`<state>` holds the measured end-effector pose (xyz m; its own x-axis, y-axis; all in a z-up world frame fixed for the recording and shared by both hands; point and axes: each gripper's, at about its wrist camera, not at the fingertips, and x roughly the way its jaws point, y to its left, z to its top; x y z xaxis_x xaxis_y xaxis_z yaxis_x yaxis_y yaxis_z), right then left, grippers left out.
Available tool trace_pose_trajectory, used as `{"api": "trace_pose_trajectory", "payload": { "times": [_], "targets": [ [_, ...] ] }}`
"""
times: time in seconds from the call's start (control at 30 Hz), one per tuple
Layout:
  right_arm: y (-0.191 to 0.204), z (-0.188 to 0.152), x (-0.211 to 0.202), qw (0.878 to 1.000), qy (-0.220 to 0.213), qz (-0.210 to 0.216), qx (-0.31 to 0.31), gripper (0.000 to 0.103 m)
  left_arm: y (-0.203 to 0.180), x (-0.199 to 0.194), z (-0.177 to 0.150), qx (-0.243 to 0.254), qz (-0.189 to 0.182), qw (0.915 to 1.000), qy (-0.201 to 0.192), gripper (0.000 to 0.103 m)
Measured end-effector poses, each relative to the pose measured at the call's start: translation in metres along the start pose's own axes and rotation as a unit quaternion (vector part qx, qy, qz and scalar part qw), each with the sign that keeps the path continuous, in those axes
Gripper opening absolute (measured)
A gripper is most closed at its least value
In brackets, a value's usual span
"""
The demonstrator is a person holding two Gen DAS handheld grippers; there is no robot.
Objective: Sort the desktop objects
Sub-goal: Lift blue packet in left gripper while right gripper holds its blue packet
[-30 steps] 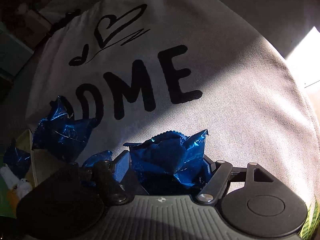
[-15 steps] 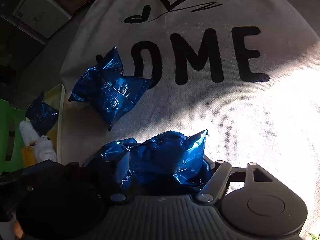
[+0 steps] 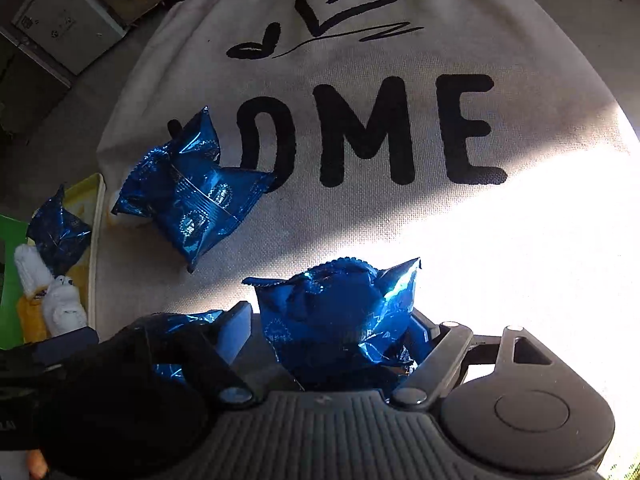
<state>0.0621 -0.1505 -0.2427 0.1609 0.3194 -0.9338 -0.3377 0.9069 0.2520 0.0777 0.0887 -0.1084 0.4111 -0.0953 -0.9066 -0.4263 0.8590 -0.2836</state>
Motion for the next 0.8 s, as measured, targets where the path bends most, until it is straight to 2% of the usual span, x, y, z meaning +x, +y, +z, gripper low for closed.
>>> {"api": "trace_pose_trajectory", "payload": {
  "times": [0.17,0.43,0.7,0.8],
  "targets": [
    [-0.007,-0.001,-0.005,1.0,-0.003,-0.012,0.01,0.087,-0.011,0.018,-0.004,0.024,0.03,0.9989,0.025,0.103],
    [-0.016,0.003,-0.005,1.0,0.009,-0.017,0.01,0.088,-0.012,0.047,-0.013,0.036,0.067,0.9952,0.061,0.103],
    [-0.016,0.003,-0.006,1.0,0.013,-0.026,0.006,0.089,-0.031,0.056,-0.025,0.088,0.125,0.9864,0.059,0.103],
    [-0.014,0.001,-0.007,0.999,0.011,-0.032,-0.001,0.089,-0.032,0.056,-0.028,0.083,0.125,0.9872,0.053,0.103]
  ]
}}
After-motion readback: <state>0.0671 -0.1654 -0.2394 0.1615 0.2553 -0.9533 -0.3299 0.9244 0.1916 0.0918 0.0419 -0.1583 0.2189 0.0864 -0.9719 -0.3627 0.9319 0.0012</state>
